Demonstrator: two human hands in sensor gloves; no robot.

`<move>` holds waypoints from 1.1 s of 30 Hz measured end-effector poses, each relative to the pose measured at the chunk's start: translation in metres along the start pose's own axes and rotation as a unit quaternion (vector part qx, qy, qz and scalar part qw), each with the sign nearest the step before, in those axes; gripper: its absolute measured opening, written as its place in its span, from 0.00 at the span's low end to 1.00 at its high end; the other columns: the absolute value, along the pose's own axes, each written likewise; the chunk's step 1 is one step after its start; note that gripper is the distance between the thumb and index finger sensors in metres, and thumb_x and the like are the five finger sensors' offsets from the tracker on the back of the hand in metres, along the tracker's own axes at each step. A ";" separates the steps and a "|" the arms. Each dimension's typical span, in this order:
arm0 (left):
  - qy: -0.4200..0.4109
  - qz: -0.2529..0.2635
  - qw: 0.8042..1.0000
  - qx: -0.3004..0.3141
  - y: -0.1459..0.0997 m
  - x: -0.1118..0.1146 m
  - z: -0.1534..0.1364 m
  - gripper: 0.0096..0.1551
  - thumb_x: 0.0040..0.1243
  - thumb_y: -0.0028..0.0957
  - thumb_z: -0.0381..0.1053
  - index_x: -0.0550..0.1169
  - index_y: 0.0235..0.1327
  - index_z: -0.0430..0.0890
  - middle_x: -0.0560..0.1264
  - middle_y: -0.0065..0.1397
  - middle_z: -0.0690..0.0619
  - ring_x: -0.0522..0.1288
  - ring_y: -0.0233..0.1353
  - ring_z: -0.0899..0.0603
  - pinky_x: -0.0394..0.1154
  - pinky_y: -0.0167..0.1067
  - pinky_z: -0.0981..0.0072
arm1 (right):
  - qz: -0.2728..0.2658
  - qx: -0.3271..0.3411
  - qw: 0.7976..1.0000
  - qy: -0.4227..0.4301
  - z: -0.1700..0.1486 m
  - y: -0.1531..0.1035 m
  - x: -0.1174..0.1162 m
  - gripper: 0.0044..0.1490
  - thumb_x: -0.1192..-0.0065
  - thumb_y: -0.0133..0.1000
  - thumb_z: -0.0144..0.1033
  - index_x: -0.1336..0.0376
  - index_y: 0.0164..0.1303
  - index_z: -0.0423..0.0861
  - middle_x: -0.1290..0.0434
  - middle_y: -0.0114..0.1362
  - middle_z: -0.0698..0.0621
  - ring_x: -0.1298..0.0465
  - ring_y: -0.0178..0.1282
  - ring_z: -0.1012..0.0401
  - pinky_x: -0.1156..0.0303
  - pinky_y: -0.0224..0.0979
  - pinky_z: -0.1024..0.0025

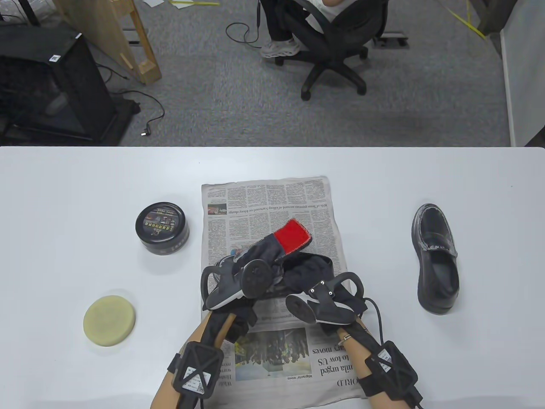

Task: Dip and apply leather care cream with polishing sponge on shoes

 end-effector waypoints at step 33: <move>0.044 -0.037 0.997 -0.053 0.001 0.003 -0.015 0.30 0.46 0.70 0.51 0.60 0.84 0.47 0.65 0.86 0.44 0.67 0.80 0.36 0.69 0.71 0.42 | 0.012 -0.009 1.000 0.007 0.001 0.004 0.001 0.24 0.43 0.59 0.49 0.39 0.65 0.59 0.26 0.67 0.63 0.25 0.72 0.58 0.38 0.81 0.53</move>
Point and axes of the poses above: the tracker on the back of each hand, its own z axis roughly to the thumb side, its own y axis roughly from the wrist to the fingertips, x = y × z, the point moved 1 cm from there along y, roughly from the wrist to the fingertips
